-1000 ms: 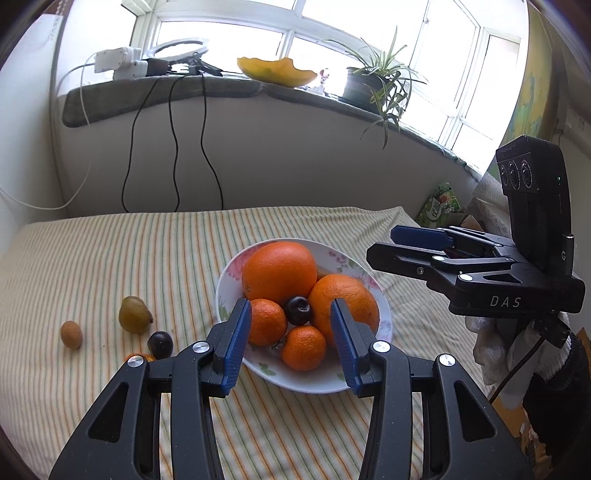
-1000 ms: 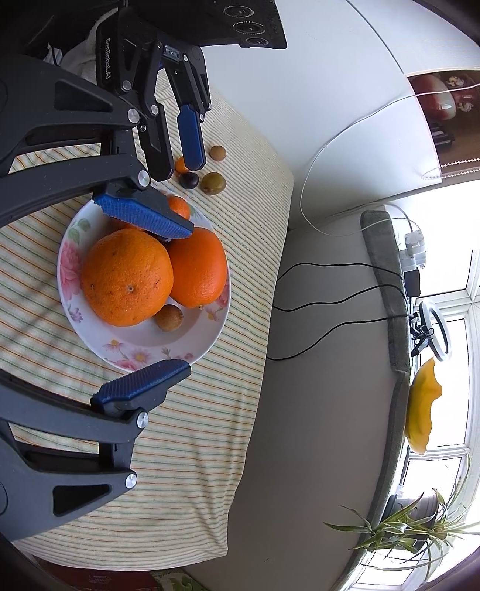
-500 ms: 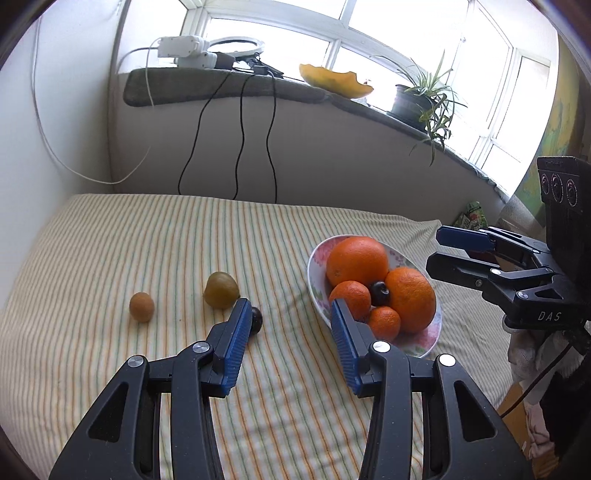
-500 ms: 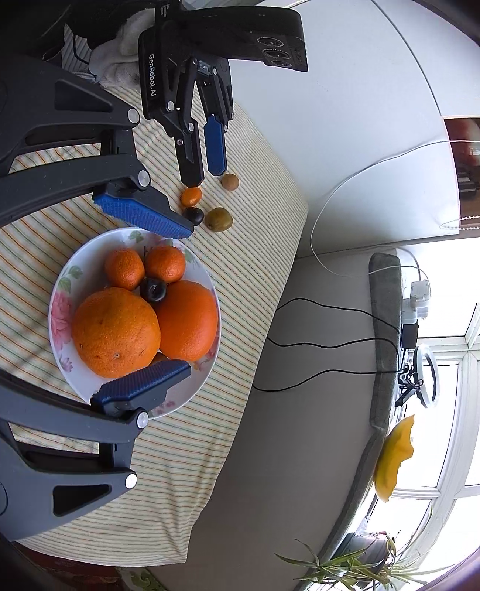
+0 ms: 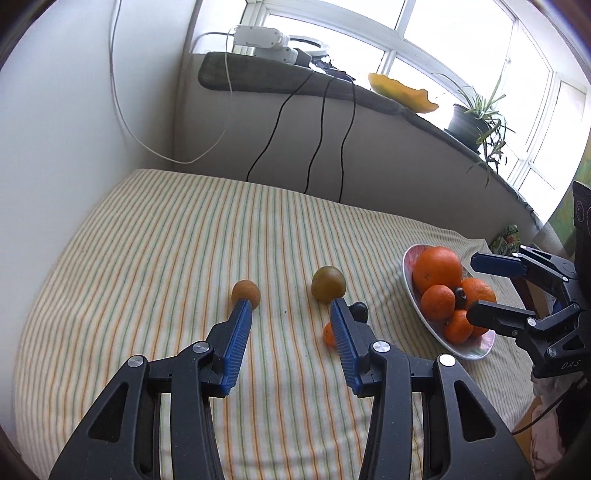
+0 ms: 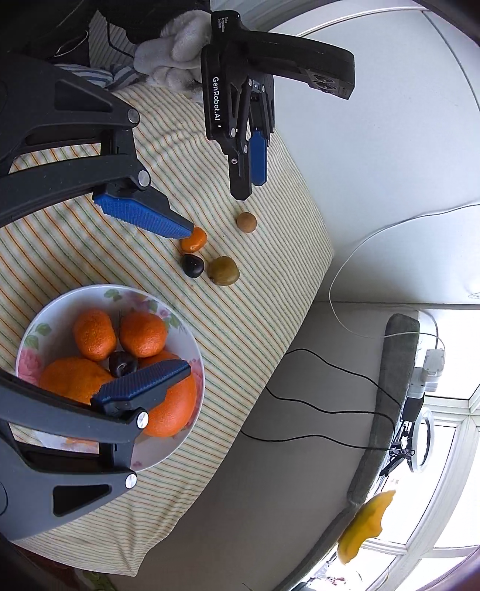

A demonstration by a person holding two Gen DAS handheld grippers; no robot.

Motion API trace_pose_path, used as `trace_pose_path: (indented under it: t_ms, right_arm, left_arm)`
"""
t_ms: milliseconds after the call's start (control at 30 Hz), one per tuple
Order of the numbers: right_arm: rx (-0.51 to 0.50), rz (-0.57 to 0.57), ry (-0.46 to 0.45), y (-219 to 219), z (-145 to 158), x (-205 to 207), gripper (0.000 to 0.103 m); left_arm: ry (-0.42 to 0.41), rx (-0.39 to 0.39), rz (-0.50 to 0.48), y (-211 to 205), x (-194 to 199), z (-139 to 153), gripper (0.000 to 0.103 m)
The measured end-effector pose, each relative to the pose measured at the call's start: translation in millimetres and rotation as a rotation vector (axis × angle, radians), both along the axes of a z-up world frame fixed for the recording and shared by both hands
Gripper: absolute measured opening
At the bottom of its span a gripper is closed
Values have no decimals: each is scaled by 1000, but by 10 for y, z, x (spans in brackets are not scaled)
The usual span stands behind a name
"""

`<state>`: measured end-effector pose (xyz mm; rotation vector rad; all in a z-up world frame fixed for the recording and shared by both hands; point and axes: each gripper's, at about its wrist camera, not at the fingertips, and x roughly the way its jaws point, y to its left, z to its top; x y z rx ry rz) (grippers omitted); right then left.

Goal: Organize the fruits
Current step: 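Move the left tool to a round brown kiwi while the right tool moves to a small tangerine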

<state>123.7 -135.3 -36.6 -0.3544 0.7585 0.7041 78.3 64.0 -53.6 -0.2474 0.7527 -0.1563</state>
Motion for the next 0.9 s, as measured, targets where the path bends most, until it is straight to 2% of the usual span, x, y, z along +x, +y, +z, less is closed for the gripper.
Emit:
trace_pose_path:
  t_ms: [100, 200, 300, 367, 400, 567, 667, 900]
  right_arm:
    - [-18, 47, 22, 144, -78, 1, 71]
    - [-39, 85, 51, 287, -175, 9, 63]
    - [-53, 121, 79, 434, -264, 8, 60]
    - [-70, 149, 94, 544, -327, -5, 47]
    - [-81, 161, 100, 598, -361, -10, 46]
    - [-136, 191, 104, 819, -513, 42, 44]
    - [-156, 201, 112, 914, -566, 107, 39]
    - [-215, 216, 110, 1044, -678, 193, 38]
  left_arm:
    - [7, -1, 15, 79, 26, -42, 43]
    - [14, -3, 24, 144, 68, -83, 43]
    - [24, -8, 28, 199, 122, -133, 43]
    - [31, -10, 27, 238, 143, -170, 43]
    - [35, -13, 26, 253, 153, -187, 43]
    - [56, -18, 15, 290, 228, -255, 43]
    - [61, -18, 6, 301, 257, -271, 43]
    - [73, -5, -18, 278, 357, -314, 43]
